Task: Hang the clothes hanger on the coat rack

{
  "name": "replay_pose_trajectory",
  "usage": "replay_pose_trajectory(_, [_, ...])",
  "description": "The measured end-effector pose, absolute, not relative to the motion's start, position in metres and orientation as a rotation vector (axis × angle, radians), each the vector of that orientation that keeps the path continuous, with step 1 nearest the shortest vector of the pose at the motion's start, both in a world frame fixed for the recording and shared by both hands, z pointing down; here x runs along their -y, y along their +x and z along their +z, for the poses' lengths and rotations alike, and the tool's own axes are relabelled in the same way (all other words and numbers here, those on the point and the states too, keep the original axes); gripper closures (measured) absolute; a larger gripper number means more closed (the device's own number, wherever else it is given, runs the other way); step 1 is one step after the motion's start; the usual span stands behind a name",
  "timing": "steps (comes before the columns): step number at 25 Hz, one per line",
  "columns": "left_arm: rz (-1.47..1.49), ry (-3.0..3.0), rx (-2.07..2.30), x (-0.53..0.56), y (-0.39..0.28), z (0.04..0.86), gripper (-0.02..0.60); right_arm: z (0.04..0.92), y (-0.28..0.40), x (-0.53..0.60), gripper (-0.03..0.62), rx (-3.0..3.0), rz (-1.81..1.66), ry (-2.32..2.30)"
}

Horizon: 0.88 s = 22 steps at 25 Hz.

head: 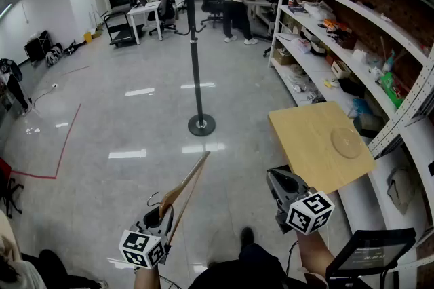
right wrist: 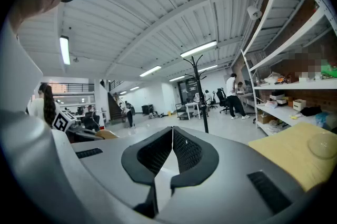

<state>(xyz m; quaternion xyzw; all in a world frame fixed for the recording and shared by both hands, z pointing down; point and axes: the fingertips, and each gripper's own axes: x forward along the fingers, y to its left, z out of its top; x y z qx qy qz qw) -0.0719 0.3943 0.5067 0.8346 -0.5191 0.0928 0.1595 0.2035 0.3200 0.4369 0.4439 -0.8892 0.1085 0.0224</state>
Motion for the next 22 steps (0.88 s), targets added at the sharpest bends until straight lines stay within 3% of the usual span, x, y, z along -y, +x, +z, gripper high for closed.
replay_pose_trajectory(22, [0.287, 2.532, 1.351, -0.161, -0.021, 0.454, 0.531, 0.417, 0.209, -0.068, 0.586, 2.895, 0.279, 1.145])
